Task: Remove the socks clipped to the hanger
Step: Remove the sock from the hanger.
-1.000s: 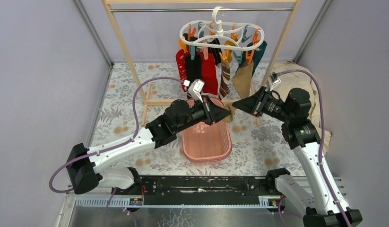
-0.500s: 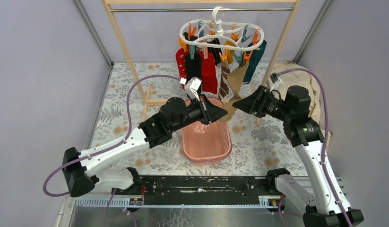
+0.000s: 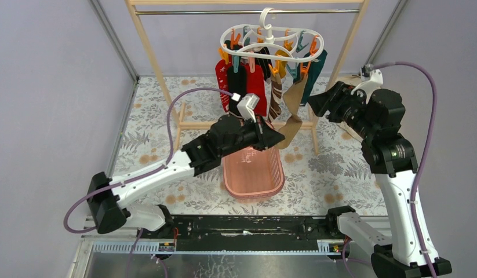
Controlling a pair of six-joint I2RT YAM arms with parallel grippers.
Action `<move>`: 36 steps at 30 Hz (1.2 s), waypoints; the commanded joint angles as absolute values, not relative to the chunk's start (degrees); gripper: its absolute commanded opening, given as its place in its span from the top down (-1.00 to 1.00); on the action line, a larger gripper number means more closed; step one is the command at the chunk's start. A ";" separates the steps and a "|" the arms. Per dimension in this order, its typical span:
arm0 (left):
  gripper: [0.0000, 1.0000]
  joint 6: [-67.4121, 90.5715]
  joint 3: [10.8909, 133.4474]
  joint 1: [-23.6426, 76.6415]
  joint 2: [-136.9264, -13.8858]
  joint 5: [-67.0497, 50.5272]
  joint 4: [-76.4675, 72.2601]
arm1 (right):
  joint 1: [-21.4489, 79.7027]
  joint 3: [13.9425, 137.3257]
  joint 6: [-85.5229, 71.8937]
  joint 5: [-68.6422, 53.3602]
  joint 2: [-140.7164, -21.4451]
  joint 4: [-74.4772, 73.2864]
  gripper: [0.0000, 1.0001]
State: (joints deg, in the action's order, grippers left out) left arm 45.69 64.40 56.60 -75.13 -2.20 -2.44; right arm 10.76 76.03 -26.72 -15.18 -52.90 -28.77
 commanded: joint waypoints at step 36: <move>1.00 41.91 85.35 57.57 -99.69 4.40 -1.80 | 15.95 84.85 -0.35 2.54 -61.16 -15.39 -0.14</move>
